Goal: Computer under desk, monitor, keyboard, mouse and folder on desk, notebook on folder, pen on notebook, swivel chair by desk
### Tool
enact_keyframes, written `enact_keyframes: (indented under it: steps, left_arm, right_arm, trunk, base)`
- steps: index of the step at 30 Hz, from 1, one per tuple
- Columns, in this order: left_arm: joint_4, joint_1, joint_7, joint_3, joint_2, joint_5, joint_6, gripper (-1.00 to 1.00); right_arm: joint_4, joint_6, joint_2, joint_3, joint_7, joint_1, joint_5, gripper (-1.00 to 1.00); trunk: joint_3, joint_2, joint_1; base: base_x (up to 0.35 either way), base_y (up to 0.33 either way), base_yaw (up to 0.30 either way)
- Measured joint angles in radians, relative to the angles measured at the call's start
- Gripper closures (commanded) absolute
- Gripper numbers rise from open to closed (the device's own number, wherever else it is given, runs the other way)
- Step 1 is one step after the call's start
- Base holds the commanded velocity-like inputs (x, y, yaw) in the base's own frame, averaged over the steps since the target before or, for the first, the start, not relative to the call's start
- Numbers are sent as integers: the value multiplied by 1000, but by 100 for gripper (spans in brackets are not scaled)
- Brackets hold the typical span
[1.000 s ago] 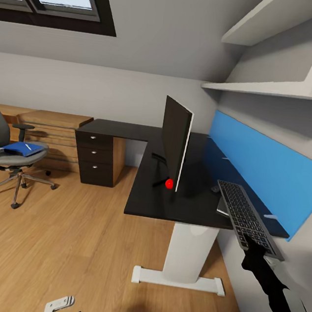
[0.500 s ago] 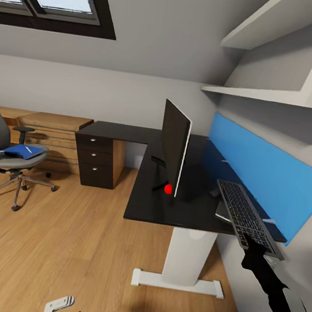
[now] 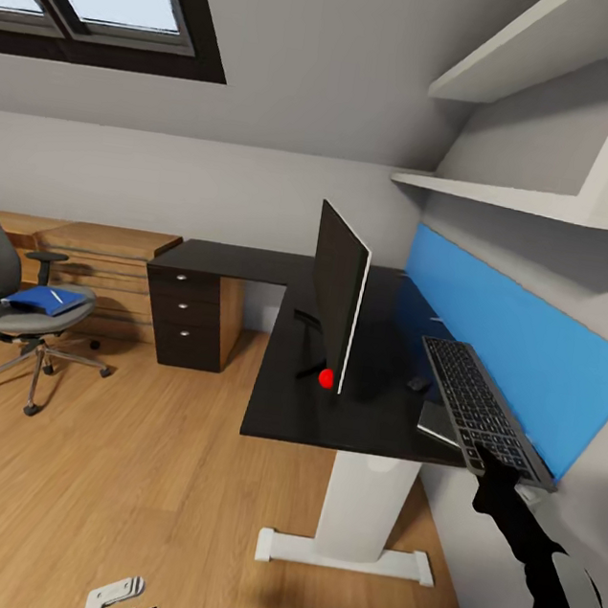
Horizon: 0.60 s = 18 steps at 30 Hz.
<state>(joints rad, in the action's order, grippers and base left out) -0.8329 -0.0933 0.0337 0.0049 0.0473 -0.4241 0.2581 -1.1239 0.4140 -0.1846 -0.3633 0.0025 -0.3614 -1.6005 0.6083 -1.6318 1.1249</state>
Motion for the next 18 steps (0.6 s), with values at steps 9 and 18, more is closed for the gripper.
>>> enact_keyframes:
  steps: [9, 18]
  left_arm:
    - [1, 0, 0, 1, 0, 0, 0, -100]
    - [1, 0, 1, 1, 0, 0, 0, -100]
  right_arm:
    - [-8, 2, 0, 2, 26, 0, 10, 100]
    - [-8, 1, 19, 3, 33, 0, 69, 100]
  trunk:
    - [-13, 28, -15]
    - [-13, 28, -15]
  base:
    - [0, 0, 0]
    - [-60, 0, 0]
